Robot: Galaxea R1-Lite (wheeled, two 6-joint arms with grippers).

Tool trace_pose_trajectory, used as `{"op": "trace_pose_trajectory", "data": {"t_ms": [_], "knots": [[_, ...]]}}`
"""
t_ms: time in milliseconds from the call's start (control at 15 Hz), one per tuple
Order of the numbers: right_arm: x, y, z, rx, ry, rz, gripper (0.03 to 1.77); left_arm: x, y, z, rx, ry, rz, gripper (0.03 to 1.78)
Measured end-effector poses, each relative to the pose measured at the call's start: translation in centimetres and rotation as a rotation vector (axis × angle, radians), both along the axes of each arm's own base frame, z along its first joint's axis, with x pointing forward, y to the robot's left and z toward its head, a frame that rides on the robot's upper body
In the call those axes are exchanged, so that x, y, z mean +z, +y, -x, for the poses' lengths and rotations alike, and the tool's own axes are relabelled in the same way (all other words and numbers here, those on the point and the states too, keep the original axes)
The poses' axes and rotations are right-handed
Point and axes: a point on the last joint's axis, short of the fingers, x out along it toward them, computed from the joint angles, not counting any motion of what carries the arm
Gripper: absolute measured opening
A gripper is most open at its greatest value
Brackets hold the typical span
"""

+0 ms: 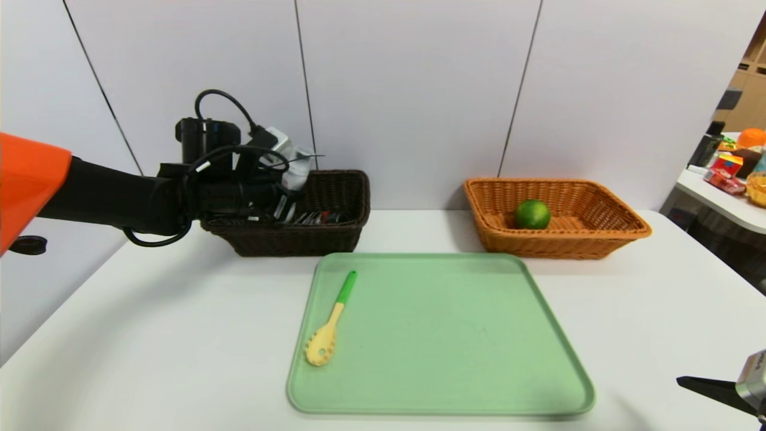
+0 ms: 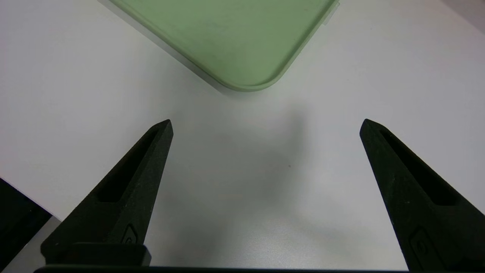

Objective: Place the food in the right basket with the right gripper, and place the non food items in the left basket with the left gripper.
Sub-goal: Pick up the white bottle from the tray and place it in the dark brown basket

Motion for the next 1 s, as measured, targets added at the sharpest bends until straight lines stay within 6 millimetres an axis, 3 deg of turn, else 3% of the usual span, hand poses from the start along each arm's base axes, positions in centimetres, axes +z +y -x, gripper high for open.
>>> {"op": "trace_pose_trajectory", "data": {"t_ms": [267,667,1000], "knots": [[-0.1,0.0,0.1,0.000,0.003,0.001,1.70,-0.1,0.0,0.5,-0.126,-0.023,-0.124,0.58],[-0.3,-0.1,0.3,-0.007,0.005,-0.017,1.70,-0.5,1.8,0.8,-0.218,-0.045,-0.390,0.58],[-0.4,-0.2,0.5,-0.009,0.007,-0.019,1.70,0.9,2.0,0.3,-0.257,-0.012,-0.429,0.58]]}}
